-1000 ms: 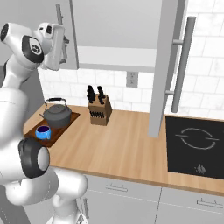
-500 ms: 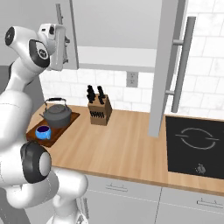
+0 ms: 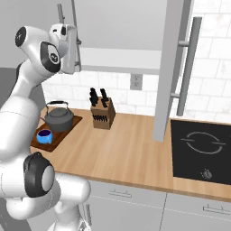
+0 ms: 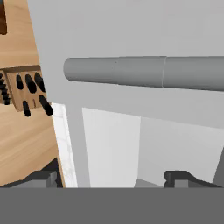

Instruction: Pick the kettle from the counter and place it on the tray. Then pick the mug from the cabinet and place it on the tray. Then close the cabinet doors.

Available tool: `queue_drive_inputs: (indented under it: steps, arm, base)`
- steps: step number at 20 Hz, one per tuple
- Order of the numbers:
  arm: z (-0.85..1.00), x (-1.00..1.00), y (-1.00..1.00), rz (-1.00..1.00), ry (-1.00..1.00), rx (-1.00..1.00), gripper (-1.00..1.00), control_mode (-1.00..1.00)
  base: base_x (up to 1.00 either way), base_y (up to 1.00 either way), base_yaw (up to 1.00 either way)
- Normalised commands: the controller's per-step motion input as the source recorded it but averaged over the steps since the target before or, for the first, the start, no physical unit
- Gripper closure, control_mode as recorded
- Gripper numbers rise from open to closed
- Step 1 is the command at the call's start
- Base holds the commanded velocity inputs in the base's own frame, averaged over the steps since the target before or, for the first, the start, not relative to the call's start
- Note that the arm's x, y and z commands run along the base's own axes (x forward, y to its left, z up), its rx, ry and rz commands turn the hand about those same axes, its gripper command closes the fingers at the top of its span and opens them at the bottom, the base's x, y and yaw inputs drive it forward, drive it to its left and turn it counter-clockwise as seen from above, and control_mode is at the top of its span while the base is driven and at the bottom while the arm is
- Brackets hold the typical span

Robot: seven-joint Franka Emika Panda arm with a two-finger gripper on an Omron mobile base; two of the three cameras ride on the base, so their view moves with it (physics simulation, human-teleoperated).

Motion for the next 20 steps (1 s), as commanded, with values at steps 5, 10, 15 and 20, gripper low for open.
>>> queue_drive_inputs:
  steps: [5,10,15,20]
  arm:
    - [0.0,-0.11,-0.54,0.06,0.0,0.05,-1.0,-1.0]
    - [0.12,-0.59,-0.04,0.2,-0.02,0.07,-1.0,-1.0]
    - [0.23,-0.61,0.02,0.12,-0.05,0.0,-1.0,-1.0]
    - [0.19,-0.58,-0.01,0.0,0.01,-0.01,-1.0,-1.0]
  base:
    - [0.0,0.0,0.0]
    - [0.0,0.0,0.0]
    - [0.0,0.0,0.0]
    - [0.0,0.0,0.0]
